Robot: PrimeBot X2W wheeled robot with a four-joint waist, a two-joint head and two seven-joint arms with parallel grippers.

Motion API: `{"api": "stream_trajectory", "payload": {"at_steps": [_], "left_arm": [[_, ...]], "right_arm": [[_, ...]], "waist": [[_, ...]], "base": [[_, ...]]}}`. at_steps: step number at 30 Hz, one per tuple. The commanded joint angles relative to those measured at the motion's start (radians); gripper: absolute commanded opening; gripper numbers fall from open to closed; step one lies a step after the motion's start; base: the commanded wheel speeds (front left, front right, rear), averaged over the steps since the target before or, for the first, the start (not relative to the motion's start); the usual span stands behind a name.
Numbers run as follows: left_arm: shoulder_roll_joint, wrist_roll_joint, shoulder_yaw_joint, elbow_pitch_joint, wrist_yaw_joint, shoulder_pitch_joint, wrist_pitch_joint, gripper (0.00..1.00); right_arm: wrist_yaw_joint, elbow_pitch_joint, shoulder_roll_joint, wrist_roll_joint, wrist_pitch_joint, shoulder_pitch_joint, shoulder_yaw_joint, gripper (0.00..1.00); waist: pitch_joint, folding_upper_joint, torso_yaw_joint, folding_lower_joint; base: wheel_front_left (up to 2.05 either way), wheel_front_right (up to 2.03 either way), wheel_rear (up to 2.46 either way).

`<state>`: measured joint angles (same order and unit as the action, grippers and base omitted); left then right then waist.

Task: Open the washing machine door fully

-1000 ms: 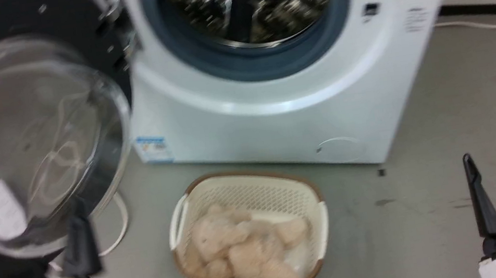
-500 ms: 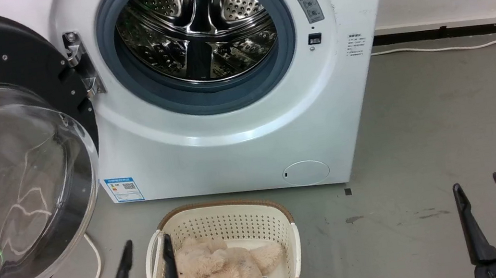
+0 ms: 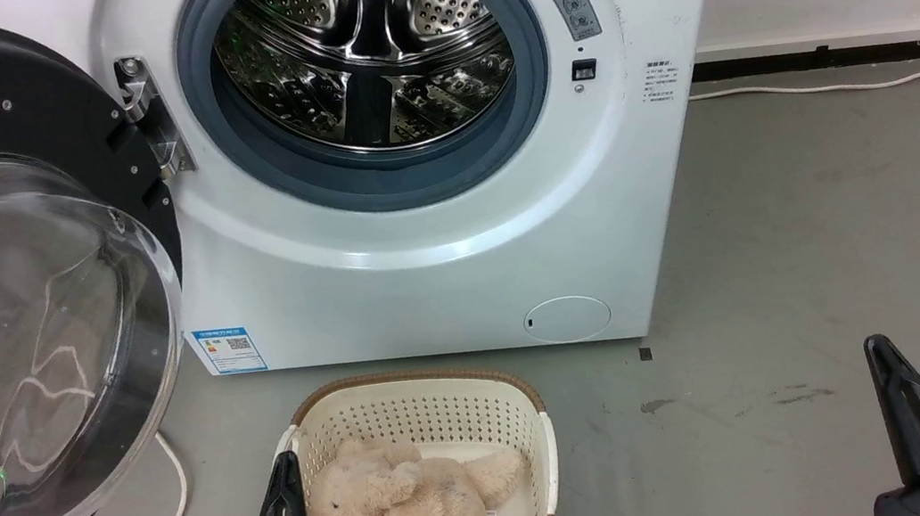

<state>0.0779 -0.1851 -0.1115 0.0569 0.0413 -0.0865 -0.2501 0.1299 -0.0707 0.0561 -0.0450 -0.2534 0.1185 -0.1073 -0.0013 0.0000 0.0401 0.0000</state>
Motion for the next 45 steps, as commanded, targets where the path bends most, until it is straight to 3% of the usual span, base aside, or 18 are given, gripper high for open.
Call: {"api": "stream_trajectory", "payload": {"at_steps": [1,45], "left_arm": [[-0.001,0.008,0.004,-0.002,-0.002,0.004,0.005,0.0],[-0.013,0.089,0.054,-0.027,-0.02,0.042,0.118,0.0]], "right_arm": [[0.0,0.003,0.0,0.002,0.007,-0.005,0.004,0.0],[0.0,0.034,-0.003,0.022,0.12,-0.057,0.051,0.0]], "waist": [[0.0,0.0,-0.001,0.0],[0.001,0.0,-0.019,0.0]], "base": [[0.0,0.0,0.0],[0.0,0.0,0.0]]}}
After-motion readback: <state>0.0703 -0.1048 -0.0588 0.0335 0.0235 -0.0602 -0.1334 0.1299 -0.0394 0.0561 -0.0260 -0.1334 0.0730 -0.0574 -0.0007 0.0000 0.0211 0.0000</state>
